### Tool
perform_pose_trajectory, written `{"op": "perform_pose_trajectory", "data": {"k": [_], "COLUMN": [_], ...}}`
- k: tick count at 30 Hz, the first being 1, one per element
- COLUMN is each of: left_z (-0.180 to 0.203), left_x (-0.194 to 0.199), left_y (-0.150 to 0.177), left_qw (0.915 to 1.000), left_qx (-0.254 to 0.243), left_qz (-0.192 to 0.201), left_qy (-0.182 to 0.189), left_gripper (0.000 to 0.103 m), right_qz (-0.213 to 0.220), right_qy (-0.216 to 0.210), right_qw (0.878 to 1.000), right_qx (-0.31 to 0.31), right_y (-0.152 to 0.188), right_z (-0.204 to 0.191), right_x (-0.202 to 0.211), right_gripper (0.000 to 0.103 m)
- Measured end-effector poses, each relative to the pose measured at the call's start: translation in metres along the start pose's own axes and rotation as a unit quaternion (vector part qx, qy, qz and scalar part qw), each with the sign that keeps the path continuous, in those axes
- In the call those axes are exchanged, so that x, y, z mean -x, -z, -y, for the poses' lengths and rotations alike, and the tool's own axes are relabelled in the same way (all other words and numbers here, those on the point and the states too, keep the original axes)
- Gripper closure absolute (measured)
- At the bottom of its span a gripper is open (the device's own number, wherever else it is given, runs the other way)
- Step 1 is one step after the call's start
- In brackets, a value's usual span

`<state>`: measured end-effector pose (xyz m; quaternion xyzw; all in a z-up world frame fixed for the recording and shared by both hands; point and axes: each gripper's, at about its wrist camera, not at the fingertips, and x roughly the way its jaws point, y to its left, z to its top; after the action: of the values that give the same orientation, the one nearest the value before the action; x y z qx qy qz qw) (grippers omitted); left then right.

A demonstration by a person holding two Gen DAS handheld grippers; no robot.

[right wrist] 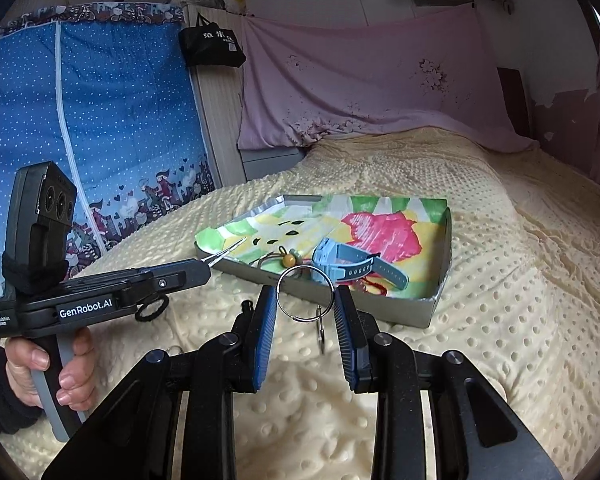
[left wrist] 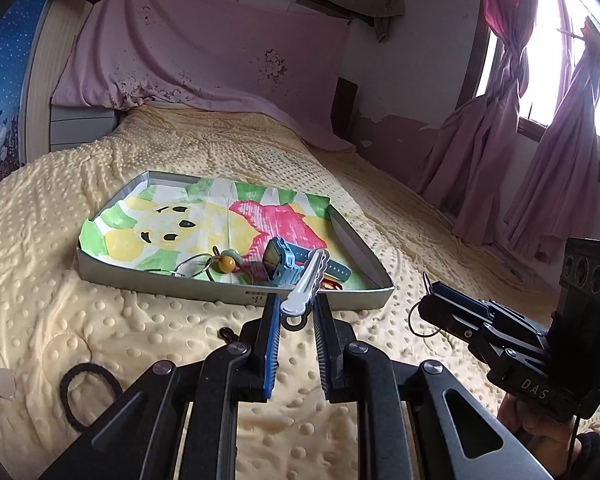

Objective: Organize jewelry
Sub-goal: 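Carry the white clip in the left tool while the right tool carries the hoops into the tray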

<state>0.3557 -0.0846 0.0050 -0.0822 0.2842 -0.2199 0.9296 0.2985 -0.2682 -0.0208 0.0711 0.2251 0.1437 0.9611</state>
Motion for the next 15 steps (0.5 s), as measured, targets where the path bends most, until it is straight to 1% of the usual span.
{"op": "perform_pose_trajectory", "data": {"k": [6,10,15], "left_z": [-0.018,-0.030,-0.041], "left_x": [-0.028,-0.054,-0.076], "left_y": [-0.025,-0.034,-0.037], "left_qw": [0.9992,0.9977,0.9957], "left_qx": [0.026,0.037,0.031], "left_qz": [0.004,-0.010,-0.029], "left_qy": [-0.029,-0.056,-0.082], "left_gripper": [0.087,0.087,0.087], "right_qz": [0.000,-0.023,-0.057], "right_qy": [0.036,0.052,0.069], "right_qw": [0.999,0.998,0.995], "right_qx": [-0.025,-0.031,-0.032], "right_y": [-0.024,-0.028,-0.023], "right_z": [0.015,0.022,0.028], "right_x": [-0.037,-0.065,-0.095], "right_gripper": [0.077,0.077,0.077]}}
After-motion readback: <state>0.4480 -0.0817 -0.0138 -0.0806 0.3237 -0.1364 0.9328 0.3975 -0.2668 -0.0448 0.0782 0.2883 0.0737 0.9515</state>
